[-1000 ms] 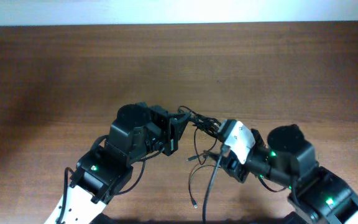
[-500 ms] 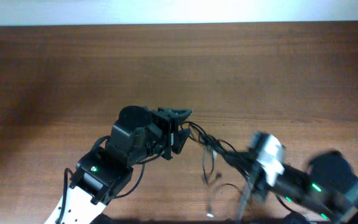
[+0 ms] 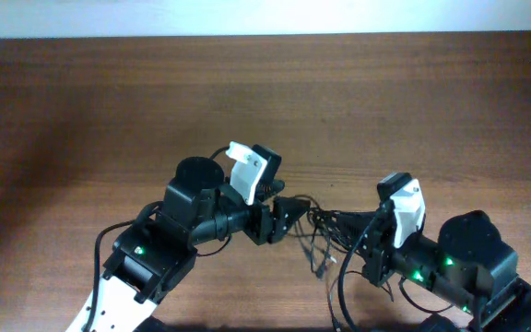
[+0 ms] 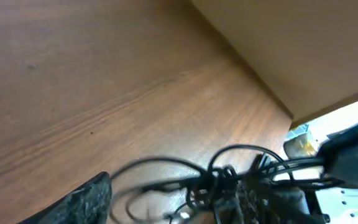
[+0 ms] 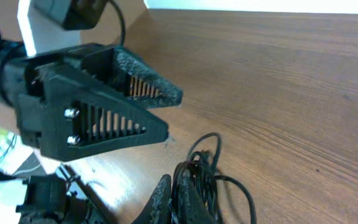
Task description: Untangle cables
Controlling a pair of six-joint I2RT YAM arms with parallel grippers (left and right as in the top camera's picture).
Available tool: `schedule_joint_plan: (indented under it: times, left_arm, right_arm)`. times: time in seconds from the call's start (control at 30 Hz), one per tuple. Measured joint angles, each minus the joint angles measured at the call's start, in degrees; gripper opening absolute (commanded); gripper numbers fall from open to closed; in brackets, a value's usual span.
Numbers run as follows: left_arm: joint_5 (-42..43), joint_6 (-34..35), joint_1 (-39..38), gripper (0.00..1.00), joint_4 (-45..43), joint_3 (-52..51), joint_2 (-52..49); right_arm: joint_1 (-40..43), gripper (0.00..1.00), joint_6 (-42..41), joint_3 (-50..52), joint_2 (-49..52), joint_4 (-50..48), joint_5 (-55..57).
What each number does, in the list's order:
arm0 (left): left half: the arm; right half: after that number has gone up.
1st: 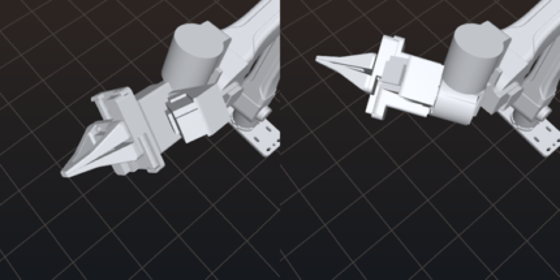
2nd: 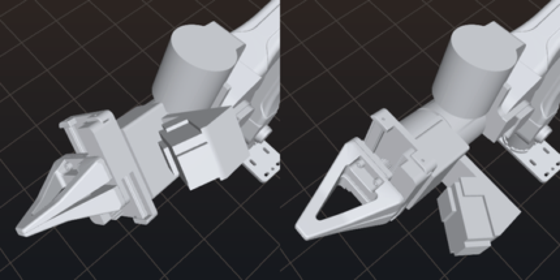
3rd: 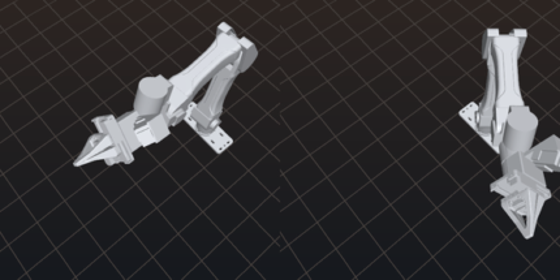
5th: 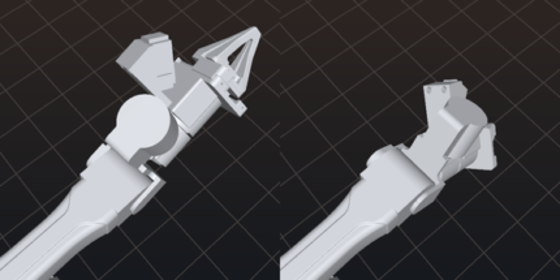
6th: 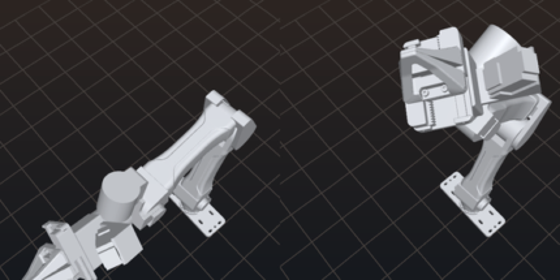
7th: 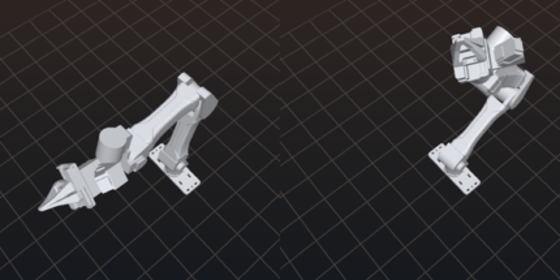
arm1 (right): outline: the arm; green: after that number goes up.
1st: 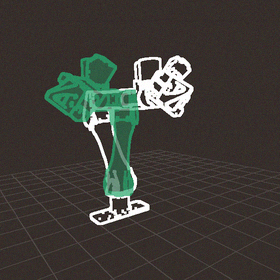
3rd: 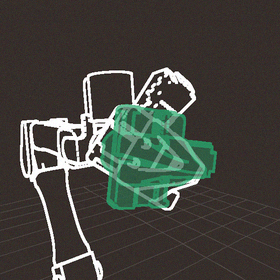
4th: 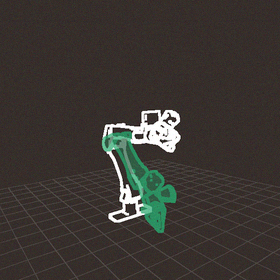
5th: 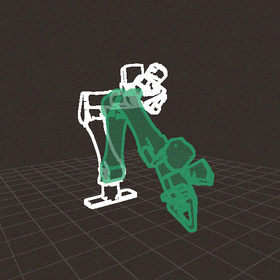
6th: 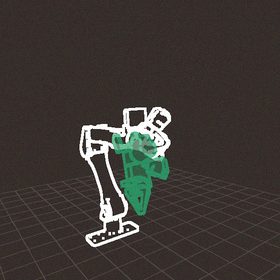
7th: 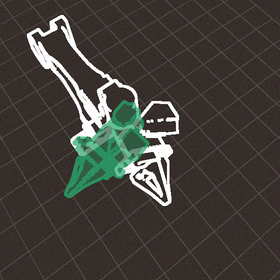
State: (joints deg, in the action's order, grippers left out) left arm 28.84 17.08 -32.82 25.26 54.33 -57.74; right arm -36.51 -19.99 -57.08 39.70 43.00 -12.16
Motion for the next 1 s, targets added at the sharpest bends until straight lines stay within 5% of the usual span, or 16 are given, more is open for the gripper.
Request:
schedule_joint_plan:
  times: [0.13, 0.2, 0.23, 0.43, 0.53, 0.57, 0.63, 0.87, 1.0]
  left_arm:
    - [5.8, -6.8, 0.2, 0.67, 0.2, 0.0, 0.0]
    - [6.9, -7.6, 0.2, 0.93, -1.0, 0.0, 0.0]
    - [7.1, -8.0, 0.0, 0.96, -3.1, 0.0, 0.0]
    - [-7.3, -8.4, -9.8, 0.73, -5.9, 0.0, -1.2]
    - [-13.6, -8.5, -13.4, 0.42, -7.6, 0.0, -4.9]
    - [-15.0, -8.5, -13.6, 0.22, -8.2, 0.0, -5.7]
    - [-17.7, -8.9, -13.7, 0.0, -11.7, 0.0, -7.5]
    - [-22.3, -8.9, -13.7, 0.0, -16.3, 0.0, -8.1]
    - [-21.4, -8.7, -13.7, 0.12, -15.5, 0.0, -8.2]
  right_arm:
    - [0.0, 0.04, -6.6, 0.0, 0.0, -1.2, 3.6]
    - [0.0, 0.04, -10.0, 0.0, 0.0, -1.3, 3.8]
    - [0.0, 0.04, -12.0, 0.0, 0.0, -1.3, 3.5]
    - [0.0, 0.04, -15.8, 0.0, 0.0, -2.8, -1.1]
    - [0.0, 0.04, -17.5, 0.0, 0.0, -2.7, -3.4]
    - [0.1, 0.04, -17.7, 0.0, 0.0, -2.7, -4.3]
    - [0.1, 0.04, -17.9, 0.0, 0.0, -1.8, -6.1]
    - [0.1, 0.04, -18.6, -0.1, 0.0, 3.8, -2.8]
    - [0.1, 0.04, -18.6, -0.1, 0.0, 2.7, -0.4]
